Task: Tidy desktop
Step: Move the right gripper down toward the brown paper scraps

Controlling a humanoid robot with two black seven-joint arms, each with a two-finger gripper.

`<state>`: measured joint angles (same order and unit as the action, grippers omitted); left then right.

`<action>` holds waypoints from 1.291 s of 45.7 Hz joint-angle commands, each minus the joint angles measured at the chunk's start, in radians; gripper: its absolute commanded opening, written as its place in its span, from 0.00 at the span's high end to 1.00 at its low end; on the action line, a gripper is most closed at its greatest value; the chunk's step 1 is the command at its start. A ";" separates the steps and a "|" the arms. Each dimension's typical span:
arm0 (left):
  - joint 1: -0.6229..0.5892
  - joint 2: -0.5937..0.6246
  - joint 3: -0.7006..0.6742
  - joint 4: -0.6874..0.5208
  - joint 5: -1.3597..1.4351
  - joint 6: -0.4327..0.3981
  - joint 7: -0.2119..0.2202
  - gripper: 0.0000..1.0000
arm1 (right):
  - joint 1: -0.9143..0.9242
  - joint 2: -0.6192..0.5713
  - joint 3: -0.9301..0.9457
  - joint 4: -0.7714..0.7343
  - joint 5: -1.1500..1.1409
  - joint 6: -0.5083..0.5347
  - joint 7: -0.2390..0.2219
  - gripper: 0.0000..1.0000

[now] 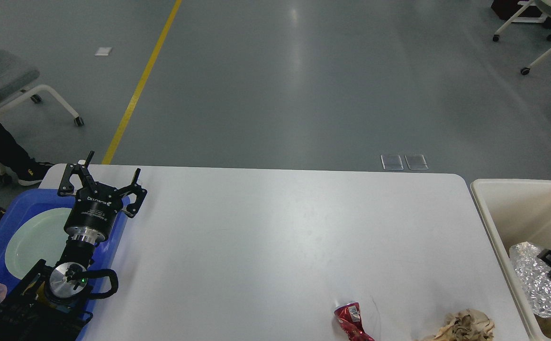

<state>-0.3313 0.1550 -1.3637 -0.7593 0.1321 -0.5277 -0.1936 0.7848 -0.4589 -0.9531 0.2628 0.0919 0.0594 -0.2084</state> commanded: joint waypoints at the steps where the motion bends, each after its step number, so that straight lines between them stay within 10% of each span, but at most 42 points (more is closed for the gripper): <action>1: 0.000 0.000 0.000 0.000 0.000 0.000 0.000 0.01 | 0.161 -0.035 -0.130 0.188 -0.067 0.049 0.000 0.00; 14: 0.000 -0.002 0.000 0.000 0.001 0.000 0.000 0.01 | 0.657 -0.034 -0.355 0.619 -0.087 0.224 -0.002 0.00; 32: 0.002 0.000 0.000 0.000 0.001 0.000 0.000 0.01 | 1.252 0.055 -0.389 0.950 -0.077 0.730 -0.089 0.00; 59: 0.002 0.000 0.000 0.000 0.000 0.000 -0.001 0.01 | 1.690 0.002 -0.391 1.481 -0.067 0.734 -0.057 0.00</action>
<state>-0.3297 0.1551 -1.3637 -0.7593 0.1319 -0.5277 -0.1945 2.4735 -0.4267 -1.3437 1.7351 0.0231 0.8152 -0.2868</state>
